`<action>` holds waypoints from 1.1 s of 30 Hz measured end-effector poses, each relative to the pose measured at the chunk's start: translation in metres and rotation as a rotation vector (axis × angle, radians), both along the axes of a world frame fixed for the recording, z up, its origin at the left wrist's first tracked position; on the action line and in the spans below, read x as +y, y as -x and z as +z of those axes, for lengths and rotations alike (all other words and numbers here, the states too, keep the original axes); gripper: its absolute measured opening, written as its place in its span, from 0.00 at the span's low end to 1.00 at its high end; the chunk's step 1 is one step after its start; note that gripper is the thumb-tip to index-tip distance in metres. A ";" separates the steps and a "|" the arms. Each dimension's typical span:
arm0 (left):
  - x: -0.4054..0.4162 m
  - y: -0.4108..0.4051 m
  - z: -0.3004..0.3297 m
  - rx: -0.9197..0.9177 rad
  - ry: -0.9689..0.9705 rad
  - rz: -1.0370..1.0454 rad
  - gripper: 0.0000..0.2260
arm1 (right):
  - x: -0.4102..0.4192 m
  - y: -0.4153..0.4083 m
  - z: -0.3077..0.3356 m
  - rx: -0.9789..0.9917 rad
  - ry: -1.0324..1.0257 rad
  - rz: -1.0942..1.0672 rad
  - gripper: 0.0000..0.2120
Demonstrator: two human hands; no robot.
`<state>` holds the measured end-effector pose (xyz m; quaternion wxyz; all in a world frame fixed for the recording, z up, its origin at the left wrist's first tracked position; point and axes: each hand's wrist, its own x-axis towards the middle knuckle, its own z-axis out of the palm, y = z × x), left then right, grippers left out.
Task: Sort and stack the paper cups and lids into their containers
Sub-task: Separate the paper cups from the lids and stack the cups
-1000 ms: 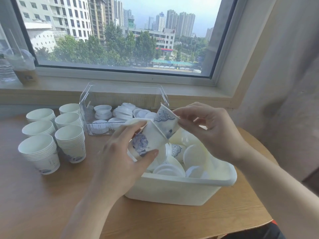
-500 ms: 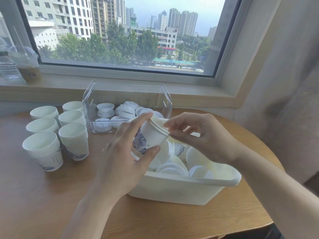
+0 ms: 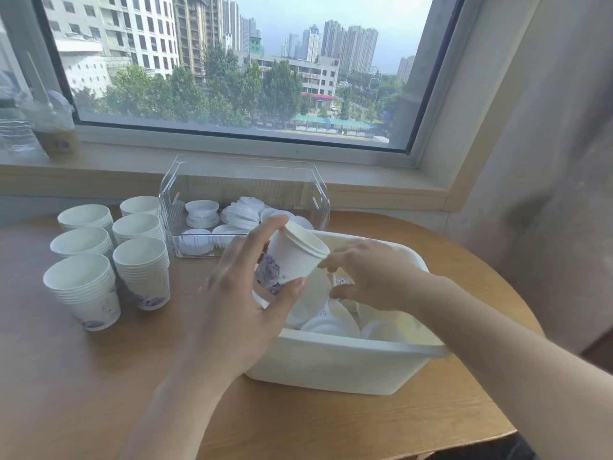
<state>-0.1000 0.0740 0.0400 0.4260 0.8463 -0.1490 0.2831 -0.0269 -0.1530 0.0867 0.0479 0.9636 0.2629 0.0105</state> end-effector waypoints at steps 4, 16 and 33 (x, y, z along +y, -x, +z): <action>0.002 0.001 -0.002 -0.006 -0.017 0.006 0.32 | 0.002 -0.005 -0.007 -0.052 0.014 -0.008 0.23; 0.002 0.001 -0.001 -0.002 -0.027 0.006 0.32 | -0.004 -0.002 -0.003 -0.033 0.103 0.032 0.18; 0.001 -0.001 -0.004 -0.021 0.015 0.021 0.32 | -0.029 0.024 0.033 -0.044 -0.585 -0.001 0.08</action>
